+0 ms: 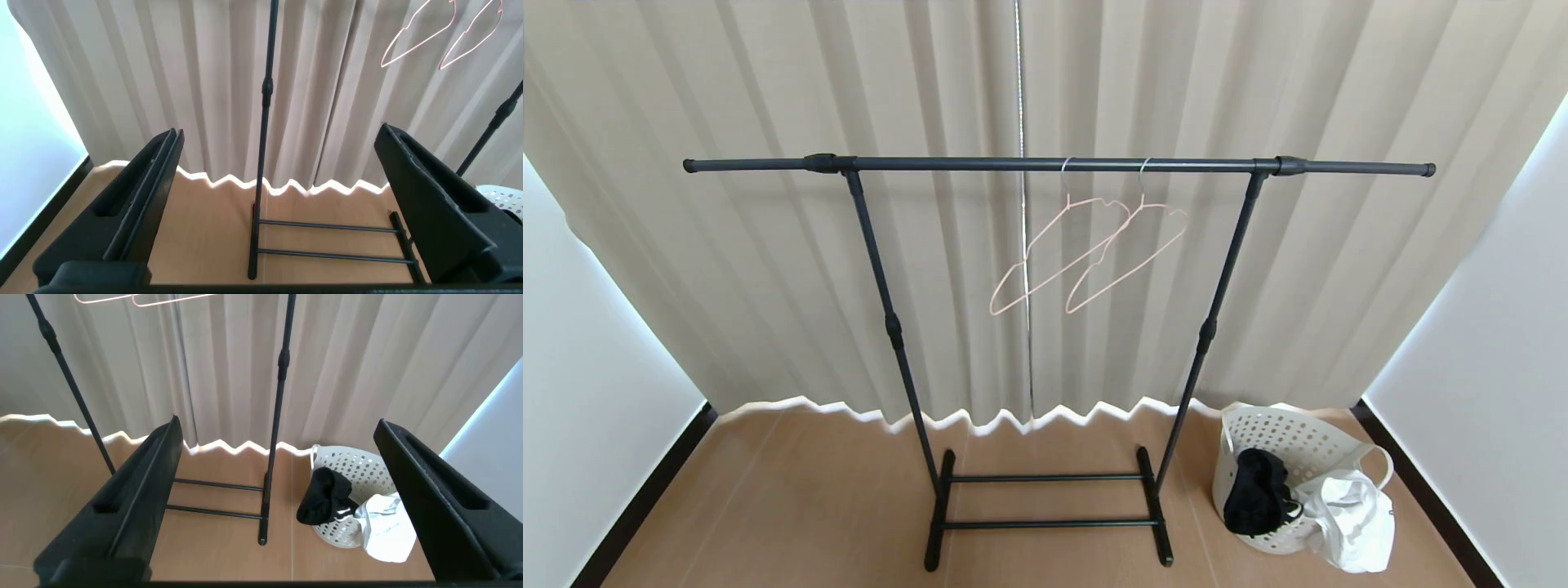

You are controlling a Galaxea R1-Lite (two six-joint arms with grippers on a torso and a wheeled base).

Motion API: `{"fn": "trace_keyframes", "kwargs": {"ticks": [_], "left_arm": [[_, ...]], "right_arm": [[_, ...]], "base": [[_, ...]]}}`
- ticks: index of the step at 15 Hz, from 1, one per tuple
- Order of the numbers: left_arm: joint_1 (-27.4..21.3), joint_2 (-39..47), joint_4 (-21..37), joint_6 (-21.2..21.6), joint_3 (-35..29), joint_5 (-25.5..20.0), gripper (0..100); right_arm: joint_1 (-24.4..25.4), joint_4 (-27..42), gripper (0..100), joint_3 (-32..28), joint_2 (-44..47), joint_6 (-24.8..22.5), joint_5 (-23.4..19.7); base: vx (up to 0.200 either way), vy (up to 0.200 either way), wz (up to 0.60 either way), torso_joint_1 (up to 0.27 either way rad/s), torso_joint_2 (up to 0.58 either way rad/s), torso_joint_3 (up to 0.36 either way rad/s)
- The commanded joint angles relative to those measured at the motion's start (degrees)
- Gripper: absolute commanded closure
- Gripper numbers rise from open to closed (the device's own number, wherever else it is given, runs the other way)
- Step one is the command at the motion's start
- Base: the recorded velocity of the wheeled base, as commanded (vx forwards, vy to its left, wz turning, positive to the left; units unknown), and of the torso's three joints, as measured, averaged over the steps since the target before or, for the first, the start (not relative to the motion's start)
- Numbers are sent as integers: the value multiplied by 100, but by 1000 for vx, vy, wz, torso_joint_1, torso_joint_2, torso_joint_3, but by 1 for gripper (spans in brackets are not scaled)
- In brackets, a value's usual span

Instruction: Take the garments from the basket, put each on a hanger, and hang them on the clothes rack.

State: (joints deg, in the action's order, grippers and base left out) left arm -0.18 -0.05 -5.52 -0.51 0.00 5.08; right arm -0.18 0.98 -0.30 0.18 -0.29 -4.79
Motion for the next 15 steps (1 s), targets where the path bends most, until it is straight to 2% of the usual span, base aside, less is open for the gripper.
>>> {"fn": "trace_keyframes", "kwargs": {"ticks": [1,15], "left_arm": [[1,5,-1,-2,0,1,0],[1,5,-1,-2,0,1,0]], "right_arm": [[1,-1,0,-5,-1,-6,-4],[1,-1,0,-5,-1,-15,-13]], "base": [[0,0,0,0,0,0],[0,0,0,-8,18,10]]}}
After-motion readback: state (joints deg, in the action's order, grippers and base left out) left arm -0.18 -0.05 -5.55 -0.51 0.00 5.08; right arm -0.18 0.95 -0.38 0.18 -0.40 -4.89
